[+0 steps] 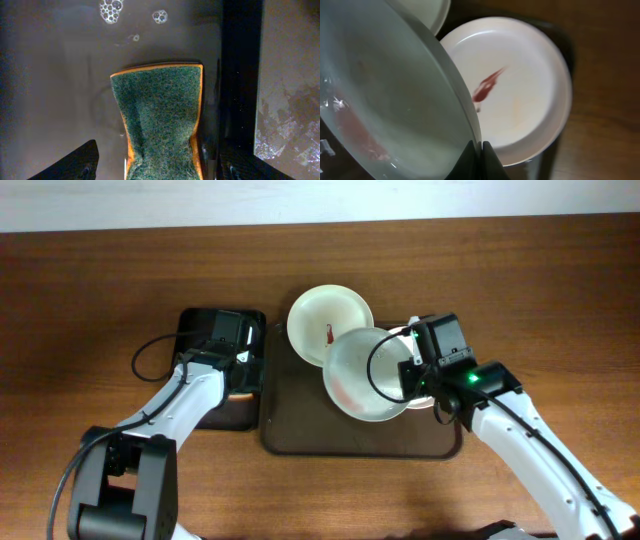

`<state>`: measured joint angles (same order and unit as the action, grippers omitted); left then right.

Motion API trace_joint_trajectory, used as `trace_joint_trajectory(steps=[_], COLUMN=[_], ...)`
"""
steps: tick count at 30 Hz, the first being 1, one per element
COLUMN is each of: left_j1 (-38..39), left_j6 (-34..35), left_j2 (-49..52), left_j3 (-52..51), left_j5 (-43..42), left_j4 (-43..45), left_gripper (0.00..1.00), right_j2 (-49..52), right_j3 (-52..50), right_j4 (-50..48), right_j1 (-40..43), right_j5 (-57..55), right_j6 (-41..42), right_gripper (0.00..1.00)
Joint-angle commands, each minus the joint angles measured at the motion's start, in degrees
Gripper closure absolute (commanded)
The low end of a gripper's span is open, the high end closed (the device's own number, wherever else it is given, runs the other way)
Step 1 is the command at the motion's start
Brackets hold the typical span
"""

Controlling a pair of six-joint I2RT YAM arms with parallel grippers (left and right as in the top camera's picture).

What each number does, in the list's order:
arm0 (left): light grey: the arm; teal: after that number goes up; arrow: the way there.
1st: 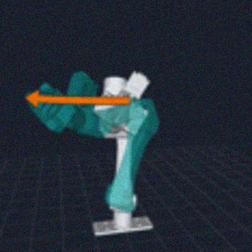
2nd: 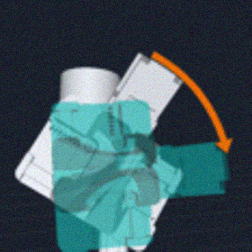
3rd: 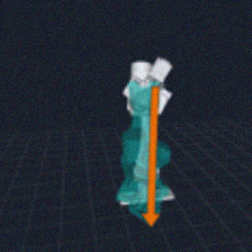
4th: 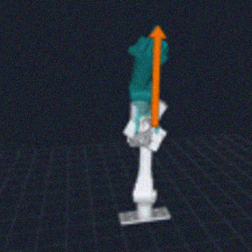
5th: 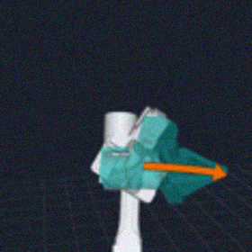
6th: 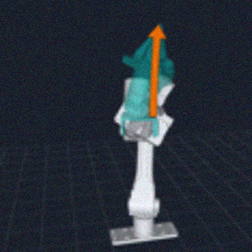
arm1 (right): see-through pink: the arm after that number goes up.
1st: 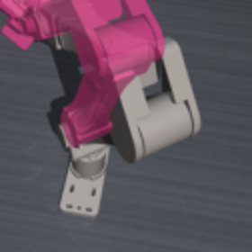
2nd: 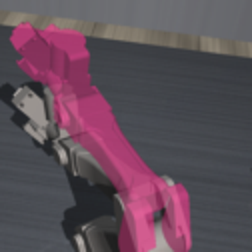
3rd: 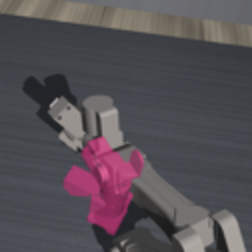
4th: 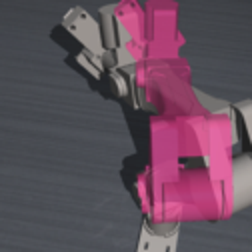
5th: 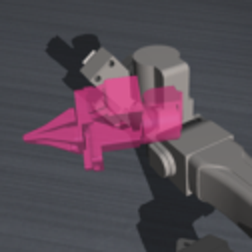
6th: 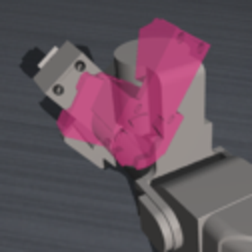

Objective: Clean dirty plates on tray and stack at the side
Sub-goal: 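Lift the cleaned front plate with the right gripper and place it right of the tray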

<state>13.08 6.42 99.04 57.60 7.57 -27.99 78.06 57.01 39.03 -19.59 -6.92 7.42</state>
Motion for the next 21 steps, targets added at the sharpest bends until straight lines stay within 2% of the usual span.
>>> trace_joint_trajectory(steps=[1,6,15,21], left_j1=[-0.24,-0.24,-0.24,-0.24], left_j6=[-0.48,-0.48,-0.48,-0.48], left_j2=[0.37,0.37,0.37,0.37], left_j3=[0.17,0.17,0.17,0.17], left_j5=[0.17,0.17,0.2,0.2], left_j4=[0.11,0.11,0.11,0.11], left_gripper=[0.24,0.23,0.23,0.22], right_j2=[-2.19,-2.49,-2.49,-2.49], right_j3=[1.31,1.42,1.42,1.42], right_j4=[0.02,-0.02,-2.27,-3.91], right_j1=[-0.74,-5.99,-17.49,-18.27], right_j5=[-7.37,-15.82,-39.17,-41.59], right_j6=[-2.73,-4.09,-4.0,-4.0], right_gripper=[0.96,0.96,0.96,0.96])
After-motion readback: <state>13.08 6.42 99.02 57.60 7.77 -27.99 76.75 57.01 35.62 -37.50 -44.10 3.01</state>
